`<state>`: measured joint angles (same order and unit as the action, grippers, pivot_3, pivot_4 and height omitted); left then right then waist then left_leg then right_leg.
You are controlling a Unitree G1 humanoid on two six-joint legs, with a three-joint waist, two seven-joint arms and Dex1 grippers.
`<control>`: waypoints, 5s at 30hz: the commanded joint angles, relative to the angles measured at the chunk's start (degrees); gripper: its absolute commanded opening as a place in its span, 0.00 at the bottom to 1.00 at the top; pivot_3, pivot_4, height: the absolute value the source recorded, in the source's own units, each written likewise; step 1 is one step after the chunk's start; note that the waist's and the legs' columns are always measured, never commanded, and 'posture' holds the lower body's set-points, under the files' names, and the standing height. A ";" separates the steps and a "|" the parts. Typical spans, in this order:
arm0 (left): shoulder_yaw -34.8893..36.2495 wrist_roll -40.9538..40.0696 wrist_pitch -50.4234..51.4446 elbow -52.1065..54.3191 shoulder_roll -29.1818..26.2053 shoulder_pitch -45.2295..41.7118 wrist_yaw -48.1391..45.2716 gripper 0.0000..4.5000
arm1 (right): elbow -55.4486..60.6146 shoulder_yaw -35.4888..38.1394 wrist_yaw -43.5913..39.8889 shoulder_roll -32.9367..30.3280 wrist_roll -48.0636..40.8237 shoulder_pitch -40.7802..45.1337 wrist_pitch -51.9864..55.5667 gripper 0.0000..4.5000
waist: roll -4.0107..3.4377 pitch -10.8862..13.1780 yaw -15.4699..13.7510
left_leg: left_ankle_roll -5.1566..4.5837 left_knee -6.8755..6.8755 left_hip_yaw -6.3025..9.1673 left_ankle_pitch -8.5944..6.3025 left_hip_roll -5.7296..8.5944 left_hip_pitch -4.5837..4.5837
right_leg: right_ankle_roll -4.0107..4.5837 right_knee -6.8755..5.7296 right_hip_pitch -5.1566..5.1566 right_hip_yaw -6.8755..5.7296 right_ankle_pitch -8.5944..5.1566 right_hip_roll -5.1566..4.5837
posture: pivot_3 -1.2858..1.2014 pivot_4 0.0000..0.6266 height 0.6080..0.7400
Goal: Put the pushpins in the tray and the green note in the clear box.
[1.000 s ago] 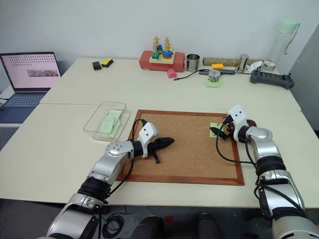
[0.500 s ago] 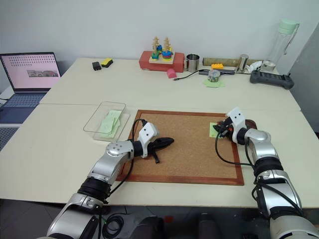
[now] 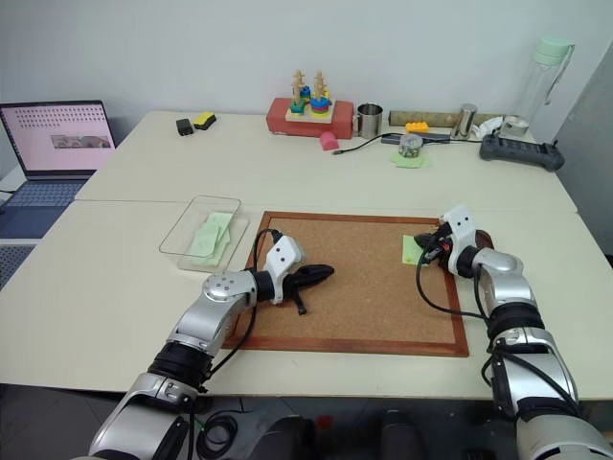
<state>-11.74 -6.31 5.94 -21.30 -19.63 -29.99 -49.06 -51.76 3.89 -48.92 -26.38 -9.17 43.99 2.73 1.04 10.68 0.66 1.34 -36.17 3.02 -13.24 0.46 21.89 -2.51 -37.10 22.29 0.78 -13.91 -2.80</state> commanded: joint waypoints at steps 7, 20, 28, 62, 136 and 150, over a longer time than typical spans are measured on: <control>-0.89 1.45 0.93 -0.27 0.05 1.49 0.43 0.00 | 6.21 5.55 -0.17 -0.99 -5.95 2.50 6.14 0.01 | 0.00 0.00 0.17 | 0.00 0.00 -0.01 0.00 -0.01 0.00 | 0.00 -0.01 0.00 0.02 0.00 0.00 | 0.52 0.24 1.00; -1.05 1.49 0.86 -0.16 0.18 1.70 0.71 0.00 | 13.09 5.92 3.64 -9.10 -2.94 -2.12 9.94 0.01 | -0.01 0.00 0.11 | 0.00 0.00 -0.01 0.00 0.00 0.02 | -0.02 0.02 0.00 0.01 0.00 -0.08 | 0.52 0.24 1.00; -1.02 1.47 0.51 -0.44 0.19 1.48 0.58 0.00 | 12.55 4.93 7.68 -11.23 -0.45 -5.40 13.22 0.01 | -0.05 -0.04 0.46 | -0.01 0.00 -0.07 0.00 0.01 0.00 | -0.04 0.01 -0.01 0.05 0.01 -0.07 | 0.52 0.24 1.00; -1.28 1.94 -0.33 -1.07 -0.47 1.15 -0.27 0.00 | 36.63 -2.34 -4.69 -8.93 -4.16 -16.48 13.35 0.69 | -0.04 -0.04 0.85 | -0.01 -0.03 -0.05 0.00 0.00 -0.01 | -0.36 0.05 -0.04 0.04 -0.11 -0.06 | 0.52 0.24 1.00; -1.59 3.38 0.08 -0.67 -0.59 2.83 -0.01 0.00 | 23.24 6.76 11.40 -11.00 -4.66 -9.61 19.98 0.45 | -0.06 -0.05 0.89 | -0.01 0.00 -0.09 0.00 0.00 -0.01 | -0.28 0.07 -0.04 0.07 -0.06 -0.10 | 0.52 0.24 1.00; -1.65 3.52 -0.35 -1.47 -0.56 2.35 -0.25 0.00 | 42.47 -1.04 -3.74 -11.93 -6.60 -16.74 17.17 0.83 | -0.06 -0.06 0.89 | -0.01 0.00 -0.06 0.00 0.00 -0.01 | -0.38 0.08 -0.04 0.05 -0.12 -0.07 | 0.52 0.24 1.00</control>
<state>-11.91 -4.53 4.55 -20.73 -19.99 -28.89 -49.07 -14.40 5.13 -50.14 -38.91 -15.30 28.16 21.67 0.98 10.62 1.55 1.32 -36.17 2.96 -13.24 0.46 21.87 -2.90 -37.02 22.25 0.83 -14.03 -2.87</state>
